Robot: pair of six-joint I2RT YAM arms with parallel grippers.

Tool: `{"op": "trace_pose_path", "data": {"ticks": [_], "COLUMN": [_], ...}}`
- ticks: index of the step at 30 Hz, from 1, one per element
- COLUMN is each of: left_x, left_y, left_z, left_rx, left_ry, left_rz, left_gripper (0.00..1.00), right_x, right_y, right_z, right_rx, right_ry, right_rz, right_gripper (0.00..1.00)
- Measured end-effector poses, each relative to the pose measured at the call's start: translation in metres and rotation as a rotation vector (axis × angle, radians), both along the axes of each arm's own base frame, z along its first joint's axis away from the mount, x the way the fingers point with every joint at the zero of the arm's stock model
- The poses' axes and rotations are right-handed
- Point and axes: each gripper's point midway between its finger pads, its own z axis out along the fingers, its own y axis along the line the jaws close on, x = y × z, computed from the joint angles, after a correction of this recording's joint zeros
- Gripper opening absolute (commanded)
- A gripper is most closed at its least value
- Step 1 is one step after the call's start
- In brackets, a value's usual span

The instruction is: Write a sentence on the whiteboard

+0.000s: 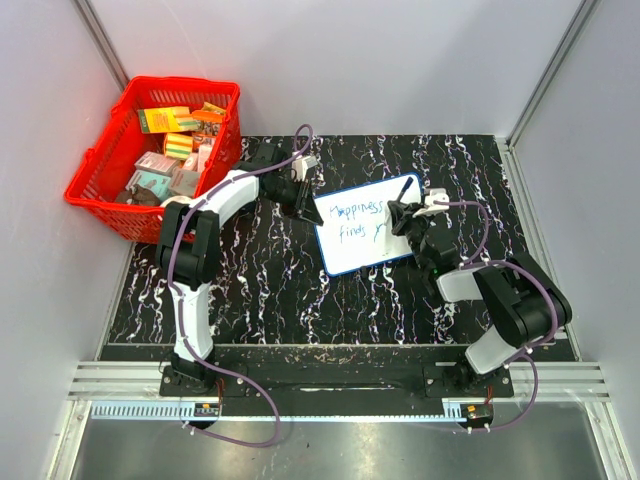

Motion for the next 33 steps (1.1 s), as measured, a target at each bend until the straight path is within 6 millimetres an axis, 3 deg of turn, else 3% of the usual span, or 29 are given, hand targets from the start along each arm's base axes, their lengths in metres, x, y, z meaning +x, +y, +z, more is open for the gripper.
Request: {"op": "trace_pose_path", "data": {"ticks": [11,33], "left_x": [0.0,0.0], "left_y": [-0.001,-0.001], "left_z": [0.001,0.001], "left_rx": [0.005,0.005], "left_ry": [-0.008,-0.009], "left_rz": [-0.001,-0.002], "left_gripper": [0.0,0.0], "right_x": [0.004,0.0], "right_y": [0.004,-0.007], "right_z": [0.0,-0.015], "right_rx": [0.008,0.01], "right_ry": [0.016,0.136], "right_rz": [-0.003,-0.071], "right_gripper": [0.0,0.0]}}
